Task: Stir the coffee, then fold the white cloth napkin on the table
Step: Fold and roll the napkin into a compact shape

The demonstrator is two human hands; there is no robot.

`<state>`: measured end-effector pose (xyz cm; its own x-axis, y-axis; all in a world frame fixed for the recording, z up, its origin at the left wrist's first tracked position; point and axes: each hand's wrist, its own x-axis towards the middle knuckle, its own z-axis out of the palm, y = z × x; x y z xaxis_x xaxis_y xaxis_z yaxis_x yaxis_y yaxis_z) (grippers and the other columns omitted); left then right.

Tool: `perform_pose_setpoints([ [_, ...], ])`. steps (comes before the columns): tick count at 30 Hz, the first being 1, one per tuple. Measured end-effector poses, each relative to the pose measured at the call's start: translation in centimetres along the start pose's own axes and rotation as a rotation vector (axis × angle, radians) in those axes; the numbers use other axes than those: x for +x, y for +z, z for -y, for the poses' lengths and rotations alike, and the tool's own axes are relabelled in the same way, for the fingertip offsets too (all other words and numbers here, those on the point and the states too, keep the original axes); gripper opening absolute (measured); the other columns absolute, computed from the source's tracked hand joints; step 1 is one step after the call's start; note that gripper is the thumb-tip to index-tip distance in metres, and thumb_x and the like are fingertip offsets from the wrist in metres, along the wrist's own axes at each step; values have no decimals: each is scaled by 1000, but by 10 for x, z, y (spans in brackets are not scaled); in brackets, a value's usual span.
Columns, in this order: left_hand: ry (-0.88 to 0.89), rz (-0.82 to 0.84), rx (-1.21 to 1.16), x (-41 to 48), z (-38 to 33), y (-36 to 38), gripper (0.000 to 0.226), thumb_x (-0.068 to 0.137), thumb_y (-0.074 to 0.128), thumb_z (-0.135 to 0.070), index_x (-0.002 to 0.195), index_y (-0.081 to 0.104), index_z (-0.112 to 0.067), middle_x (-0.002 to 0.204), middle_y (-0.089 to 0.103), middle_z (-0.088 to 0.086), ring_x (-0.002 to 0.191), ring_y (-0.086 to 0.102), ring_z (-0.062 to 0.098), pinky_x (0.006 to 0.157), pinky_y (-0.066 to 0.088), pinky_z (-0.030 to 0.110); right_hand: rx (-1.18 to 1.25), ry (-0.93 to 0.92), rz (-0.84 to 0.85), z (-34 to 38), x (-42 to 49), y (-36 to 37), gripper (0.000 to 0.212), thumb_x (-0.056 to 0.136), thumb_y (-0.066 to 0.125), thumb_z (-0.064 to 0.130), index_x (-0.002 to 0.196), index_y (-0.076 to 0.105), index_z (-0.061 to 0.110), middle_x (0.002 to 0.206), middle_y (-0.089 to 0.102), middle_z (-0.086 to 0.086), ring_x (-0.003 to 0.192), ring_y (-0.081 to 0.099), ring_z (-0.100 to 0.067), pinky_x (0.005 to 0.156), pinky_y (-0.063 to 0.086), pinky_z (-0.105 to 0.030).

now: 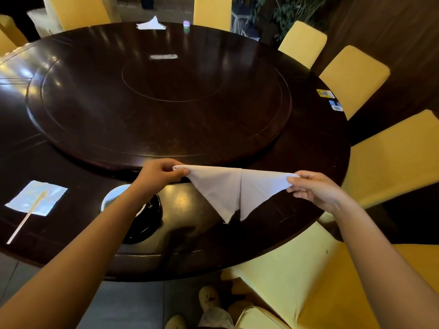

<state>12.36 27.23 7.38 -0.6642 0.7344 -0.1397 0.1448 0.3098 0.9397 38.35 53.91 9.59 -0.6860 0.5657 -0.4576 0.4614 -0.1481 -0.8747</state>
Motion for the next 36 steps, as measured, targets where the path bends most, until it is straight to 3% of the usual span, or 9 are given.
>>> perform_pose_setpoints([
  [6, -348, -28, -398, -6, 24, 21, 13, 87, 62, -14, 95, 66, -5, 76, 70, 10, 65, 69, 15, 65, 59, 25, 101, 211, -66, -30, 15, 11, 17, 83, 67, 15, 98, 66, 8, 72, 65, -3, 56, 57, -8, 51, 53, -17],
  [13, -654, -128, -456, -1, 57, 63, 3, 89, 56, 0, 91, 57, 2, 73, 59, 15, 40, 62, 10, 43, 55, 21, 29, 443, -217, -70, 43, 42, 11, 85, 66, 9, 77, 62, 2, 66, 56, -9, 57, 50, -13, 43, 49, -18],
  [16, -686, -196, -400, 10, 70, 76, 10, 89, 55, 2, 80, 55, -1, 72, 56, 13, 52, 61, 18, 41, 53, 20, 67, 487, -336, -83, 63, 50, 11, 84, 64, 3, 76, 60, -1, 69, 54, -11, 55, 48, -14, 37, 48, -18],
  [19, -686, -238, -359, 20, 82, 83, 5, 89, 55, 3, 93, 57, 2, 75, 58, 14, 62, 57, 19, 40, 52, 19, 50, 437, -427, -97, 77, 52, 13, 84, 65, 4, 94, 63, -5, 67, 54, -11, 54, 50, -16, 52, 51, -27],
  [23, -667, -305, -265, 27, 97, 87, 11, 86, 60, 2, 96, 60, -2, 102, 61, 23, 68, 60, 21, 54, 55, 25, -269, 248, -462, -113, 78, 52, 25, 86, 63, 18, 102, 58, -1, 78, 62, -14, 62, 60, -23, 74, 57, -42],
  [27, -539, -338, 78, 22, 90, 95, 37, 86, 63, -10, 122, 54, -10, 117, 52, 11, 75, 56, 17, 61, 49, 23, -609, 56, -498, -120, 62, 59, 40, 91, 56, 33, 119, 49, 5, 112, 57, -16, 92, 59, -31, 69, 47, -33],
  [30, -315, -314, 403, 7, 90, 101, 42, 85, 63, -16, 126, 52, -12, 129, 44, 12, 112, 45, 26, 96, 41, 33, -726, -165, -534, -120, 39, 70, 35, 92, 55, 30, 119, 54, 9, 113, 56, -13, 96, 58, -27, 71, 48, -31],
  [34, 150, -71, 624, -31, 90, 125, 30, 84, 62, -30, 112, 63, -19, 122, 55, 2, 118, 43, 20, 100, 35, 37, -558, -109, -114, -131, 7, 94, 16, 89, 58, 27, 97, 62, 14, 90, 62, 0, 82, 60, -14, 68, 45, -23],
  [36, 326, 121, 692, -45, 92, 137, 32, 82, 57, -41, 109, 64, -23, 118, 59, -2, 116, 46, 17, 98, 38, 38, -604, -113, -48, -138, -2, 107, 20, 86, 63, 29, 100, 59, 16, 87, 58, 4, 73, 55, -8, 66, 46, -22],
])
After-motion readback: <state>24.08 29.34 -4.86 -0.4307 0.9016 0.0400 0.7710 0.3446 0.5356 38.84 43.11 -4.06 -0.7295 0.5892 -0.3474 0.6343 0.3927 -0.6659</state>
